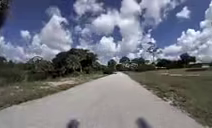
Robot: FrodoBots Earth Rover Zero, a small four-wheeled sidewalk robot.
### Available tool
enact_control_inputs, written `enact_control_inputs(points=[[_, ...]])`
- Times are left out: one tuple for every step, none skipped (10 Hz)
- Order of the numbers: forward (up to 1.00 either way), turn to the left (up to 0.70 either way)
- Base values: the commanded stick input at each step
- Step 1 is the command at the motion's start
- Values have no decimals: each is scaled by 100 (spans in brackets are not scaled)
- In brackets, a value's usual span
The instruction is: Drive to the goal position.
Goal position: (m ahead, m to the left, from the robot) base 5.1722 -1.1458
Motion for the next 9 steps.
enact_control_inputs(points=[[70, 0], [70, 0], [70, 0], [70, 0], [70, 0], [70, 0], [70, 0], [70, 0], [70, 0]])
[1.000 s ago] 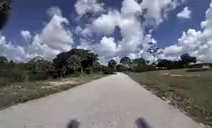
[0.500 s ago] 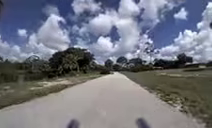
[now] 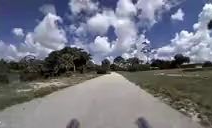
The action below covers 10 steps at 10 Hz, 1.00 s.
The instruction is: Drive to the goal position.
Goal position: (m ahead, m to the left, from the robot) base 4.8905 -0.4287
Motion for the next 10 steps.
enact_control_inputs(points=[[70, 0], [70, 0], [70, 0], [70, 23], [70, 35], [70, 35], [70, 28], [70, 0], [70, 0], [70, 0]])
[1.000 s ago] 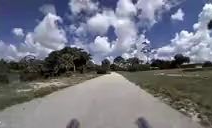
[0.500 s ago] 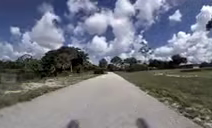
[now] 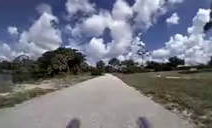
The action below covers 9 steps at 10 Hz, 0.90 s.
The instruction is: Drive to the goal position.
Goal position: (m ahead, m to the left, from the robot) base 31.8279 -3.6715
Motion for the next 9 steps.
enact_control_inputs(points=[[70, 0], [70, 0], [70, 0], [70, 0], [70, 13], [70, 35], [70, 35], [70, 35], [70, 35]])
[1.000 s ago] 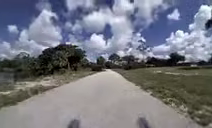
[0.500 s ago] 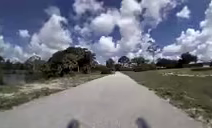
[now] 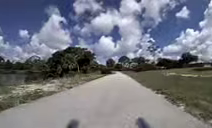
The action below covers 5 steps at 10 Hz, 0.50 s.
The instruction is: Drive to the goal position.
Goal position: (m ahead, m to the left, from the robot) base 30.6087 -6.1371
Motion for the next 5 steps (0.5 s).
enact_control_inputs(points=[[70, 19], [70, 0], [70, 0], [70, 0], [70, 0]])
